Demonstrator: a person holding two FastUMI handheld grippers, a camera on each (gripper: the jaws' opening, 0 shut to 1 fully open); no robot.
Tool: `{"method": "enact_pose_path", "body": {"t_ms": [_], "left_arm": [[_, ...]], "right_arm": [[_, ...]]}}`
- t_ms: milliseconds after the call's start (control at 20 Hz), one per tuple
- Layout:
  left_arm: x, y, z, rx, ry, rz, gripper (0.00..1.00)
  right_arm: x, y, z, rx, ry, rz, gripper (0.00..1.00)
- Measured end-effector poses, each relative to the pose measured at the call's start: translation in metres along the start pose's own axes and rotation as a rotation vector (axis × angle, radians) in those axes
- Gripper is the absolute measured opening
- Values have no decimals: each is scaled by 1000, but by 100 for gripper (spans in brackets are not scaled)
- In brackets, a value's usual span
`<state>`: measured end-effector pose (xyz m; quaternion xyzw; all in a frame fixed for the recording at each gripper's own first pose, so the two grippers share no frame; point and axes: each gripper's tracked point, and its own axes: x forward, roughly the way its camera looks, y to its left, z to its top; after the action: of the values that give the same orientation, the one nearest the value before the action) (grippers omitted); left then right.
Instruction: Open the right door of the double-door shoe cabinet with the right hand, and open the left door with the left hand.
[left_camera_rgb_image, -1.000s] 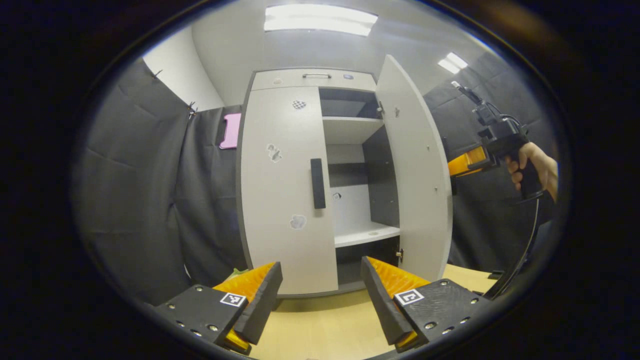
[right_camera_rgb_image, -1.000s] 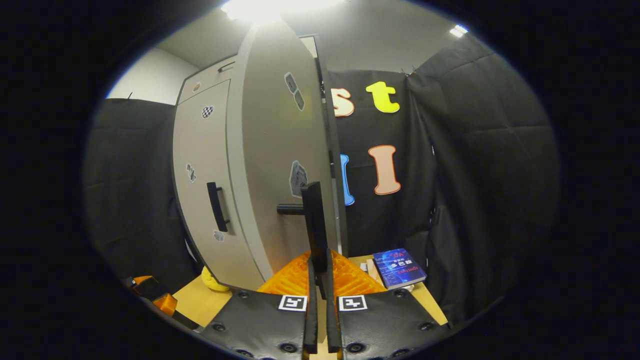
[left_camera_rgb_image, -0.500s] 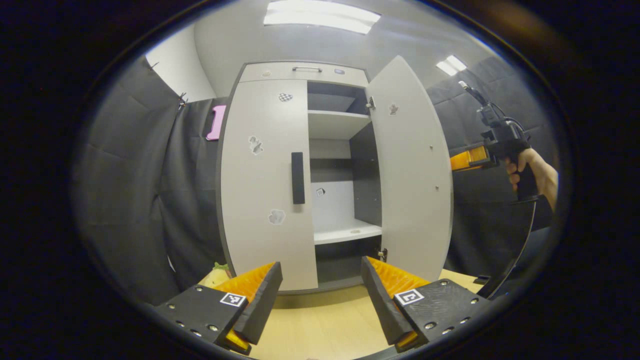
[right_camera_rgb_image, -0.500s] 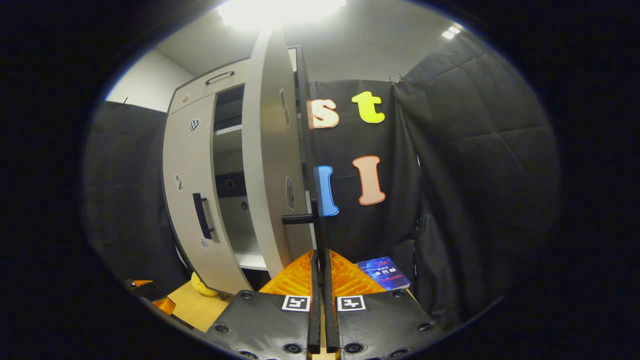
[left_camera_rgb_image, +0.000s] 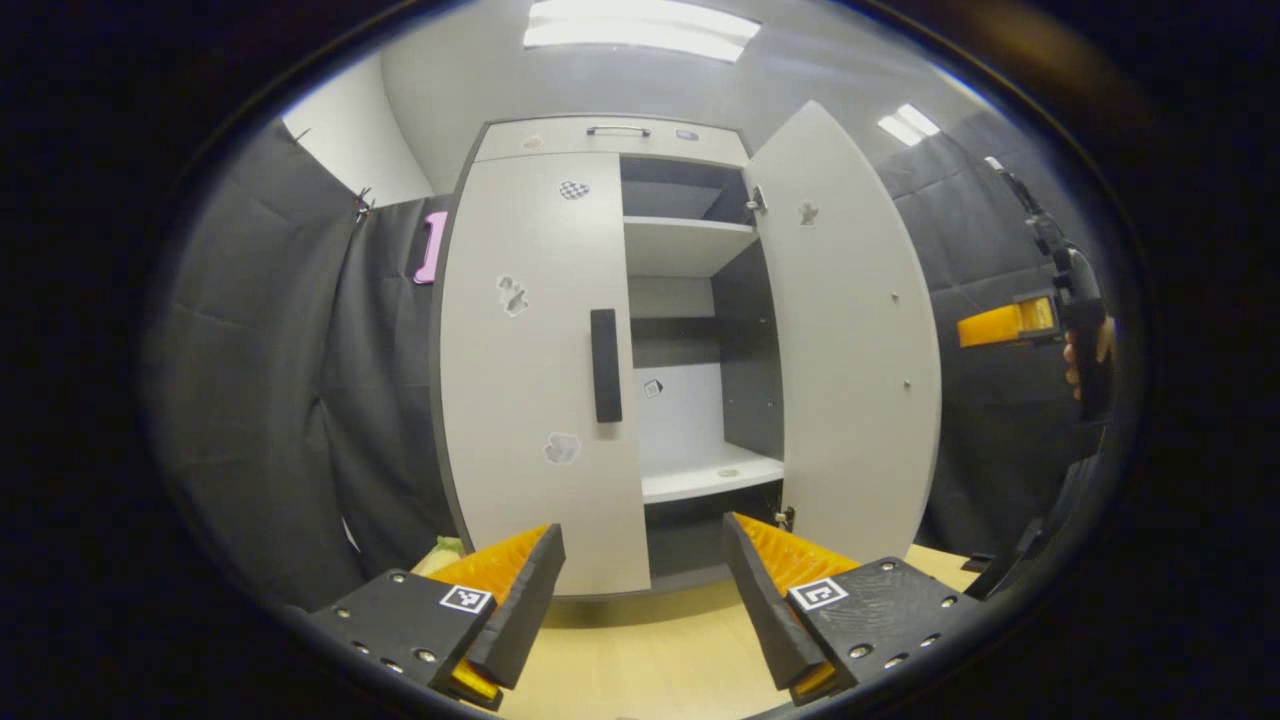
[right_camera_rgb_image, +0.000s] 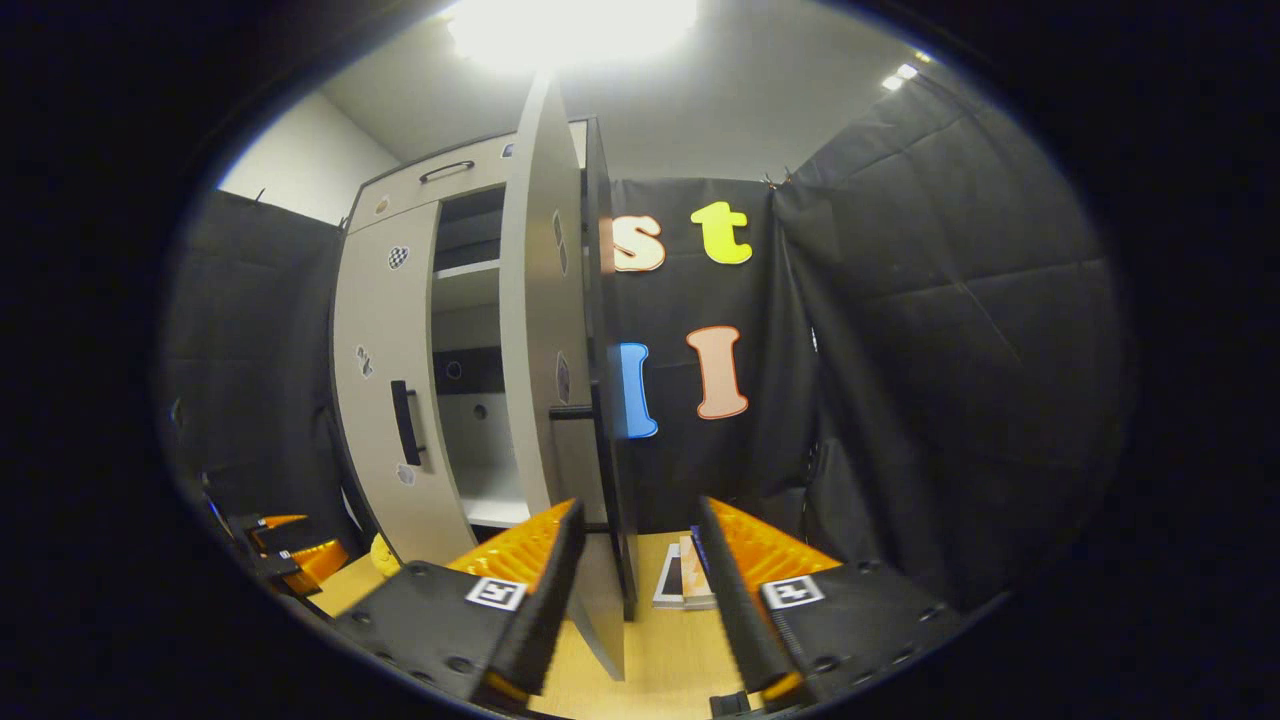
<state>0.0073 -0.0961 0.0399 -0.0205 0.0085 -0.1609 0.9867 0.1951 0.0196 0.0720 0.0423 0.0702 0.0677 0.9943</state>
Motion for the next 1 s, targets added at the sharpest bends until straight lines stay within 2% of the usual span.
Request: {"method": "enact_pose_path", "body": {"t_ms": [100, 150, 200, 350, 400, 450, 950, 1000], "left_arm": [[14, 8, 12, 2, -19, 14, 92], [25, 13, 20, 6, -34, 25, 92], [36, 15, 25, 10, -42, 31, 92], [63, 21, 38, 0, -52, 36, 92], [73, 22, 43, -5, -56, 39, 92], [83, 25, 48, -11, -63, 39, 92], [160, 41, 82, -47, -102, 69, 92], [167, 42, 84, -55, -103, 71, 92]], "right_arm": [[-1, -11, 5, -28, -30, -40, 92], [0, -14, 8, -37, -44, -46, 92], [-1, -15, 7, -41, -48, -52, 97], [-6, -18, 2, -33, -33, -67, 97], [-8, -19, 0, -27, -28, -75, 92], [-9, -21, -1, -20, -22, -85, 97], [-19, -35, -15, 36, 22, -169, 97], [-22, -37, -18, 35, 29, -176, 92]]}}
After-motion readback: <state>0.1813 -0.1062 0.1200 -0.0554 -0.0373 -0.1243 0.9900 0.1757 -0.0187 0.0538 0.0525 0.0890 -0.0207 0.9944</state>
